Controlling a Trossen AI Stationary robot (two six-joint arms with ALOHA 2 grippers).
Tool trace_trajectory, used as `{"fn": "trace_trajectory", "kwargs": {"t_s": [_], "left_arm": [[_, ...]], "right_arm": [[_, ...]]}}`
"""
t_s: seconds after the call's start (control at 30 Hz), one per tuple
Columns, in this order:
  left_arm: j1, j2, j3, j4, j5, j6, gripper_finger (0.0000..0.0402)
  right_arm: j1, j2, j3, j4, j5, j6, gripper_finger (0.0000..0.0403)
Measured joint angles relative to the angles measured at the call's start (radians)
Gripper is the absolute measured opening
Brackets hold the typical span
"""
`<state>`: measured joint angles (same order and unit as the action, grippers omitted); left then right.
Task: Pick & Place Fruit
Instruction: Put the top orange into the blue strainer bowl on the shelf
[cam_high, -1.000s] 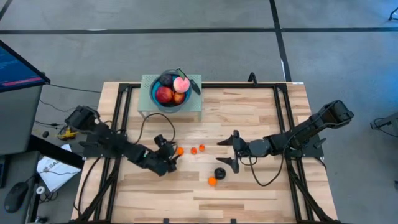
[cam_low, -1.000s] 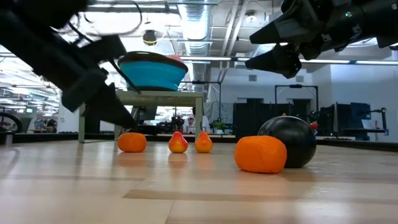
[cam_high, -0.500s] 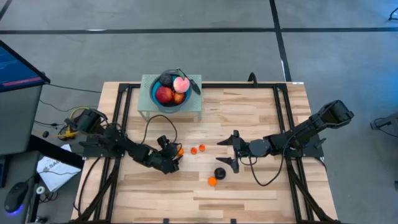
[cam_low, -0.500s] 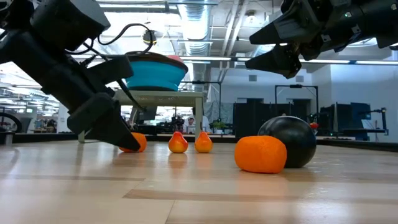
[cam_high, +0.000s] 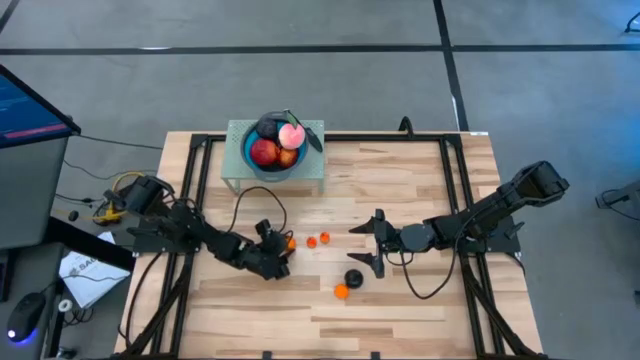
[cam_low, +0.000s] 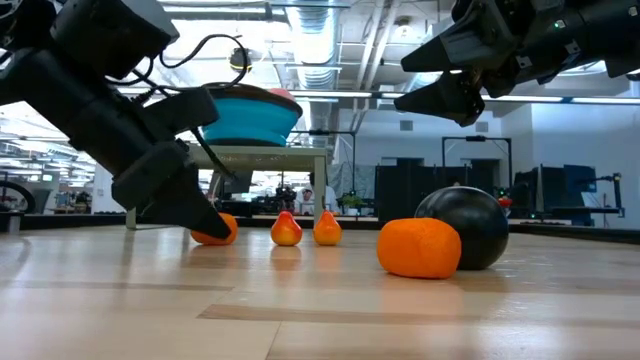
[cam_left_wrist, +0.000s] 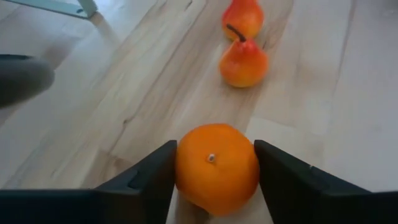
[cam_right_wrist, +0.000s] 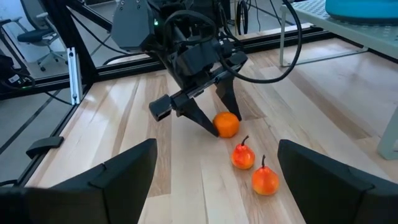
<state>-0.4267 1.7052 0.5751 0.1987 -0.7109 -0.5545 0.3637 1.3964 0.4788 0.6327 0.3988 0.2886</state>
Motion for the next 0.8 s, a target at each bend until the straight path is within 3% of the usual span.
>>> {"fn": "trace_trajectory", "kwargs": {"t_s": [0.17,0.4,0.53,0.67,0.8], "left_arm": [[-0.004,-0.002,0.000,0.011,0.030,0.000,0.0184],[-0.043,-0.055,0.002,0.018,0.038,0.000,0.0201],[-0.077,-0.180,0.001,0.019,0.038,0.011,0.0201],[-0.096,-0.369,0.001,0.028,0.016,0.143,0.0195],[-0.084,-0.576,0.002,0.040,-0.158,0.277,0.0194]], "right_arm": [[0.000,0.000,0.000,0.000,0.000,0.000,0.0328],[0.000,0.000,0.000,-0.002,0.000,0.000,0.0328],[0.000,0.000,0.000,-0.004,0.000,0.000,0.0328],[0.000,0.000,0.000,-0.004,0.000,0.000,0.0328],[-0.002,0.000,0.000,-0.004,0.000,0.000,0.0328]]}}
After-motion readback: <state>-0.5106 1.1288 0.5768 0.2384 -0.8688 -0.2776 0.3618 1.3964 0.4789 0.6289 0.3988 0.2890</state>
